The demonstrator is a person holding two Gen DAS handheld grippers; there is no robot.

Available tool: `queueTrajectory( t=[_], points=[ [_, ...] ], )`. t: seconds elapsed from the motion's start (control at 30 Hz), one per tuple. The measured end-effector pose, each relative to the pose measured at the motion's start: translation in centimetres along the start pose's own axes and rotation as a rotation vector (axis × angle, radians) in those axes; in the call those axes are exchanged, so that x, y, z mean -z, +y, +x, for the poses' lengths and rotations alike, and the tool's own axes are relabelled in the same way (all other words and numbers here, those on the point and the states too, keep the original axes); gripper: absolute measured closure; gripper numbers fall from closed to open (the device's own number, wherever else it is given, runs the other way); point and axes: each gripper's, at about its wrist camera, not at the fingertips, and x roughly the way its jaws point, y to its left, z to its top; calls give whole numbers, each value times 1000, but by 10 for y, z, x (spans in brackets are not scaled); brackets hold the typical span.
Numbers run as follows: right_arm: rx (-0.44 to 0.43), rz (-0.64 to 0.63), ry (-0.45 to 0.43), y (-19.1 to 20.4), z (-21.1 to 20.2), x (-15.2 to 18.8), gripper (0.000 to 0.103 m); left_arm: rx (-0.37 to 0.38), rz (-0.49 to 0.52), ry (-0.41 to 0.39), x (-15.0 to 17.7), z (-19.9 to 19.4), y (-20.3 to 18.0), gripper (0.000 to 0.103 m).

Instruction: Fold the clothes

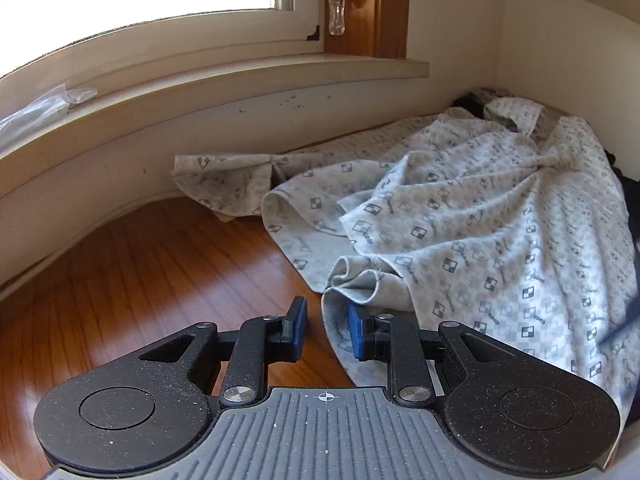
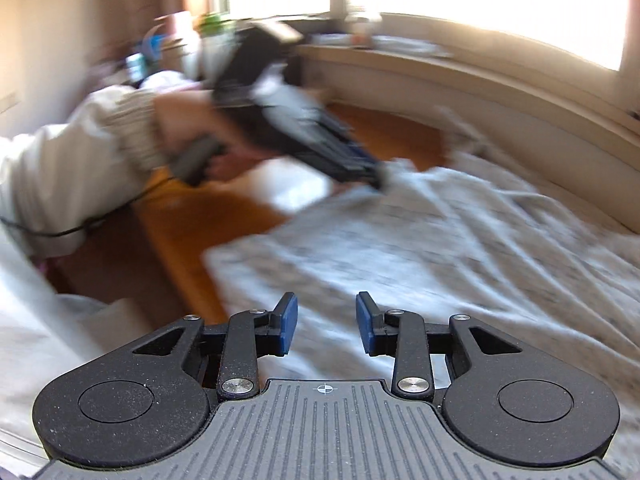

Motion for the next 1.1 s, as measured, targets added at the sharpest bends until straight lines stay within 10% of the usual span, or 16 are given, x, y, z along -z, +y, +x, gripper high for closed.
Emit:
queueTrajectory(
  t=[0.33, 0.43, 0.9, 1.0, 1.1],
  points=[
    [-76, -2, 58, 7, 41, -21, 70, -4, 6, -15, 3, -1, -2, 78],
    [-86, 6, 65, 6, 43, -24, 101, -3, 0, -18, 4, -1, -2, 78],
    [-276, -40, 75, 37, 4, -12, 101, 15, -98, -34, 13, -42, 12, 78],
    [-270, -26, 77, 33, 8, -9, 95, 13, -103, -47, 5, -37, 12, 78],
    [-231, -3, 33, 19, -2, -11, 62, 51, -122, -44, -2, -23, 14, 75]
  ],
)
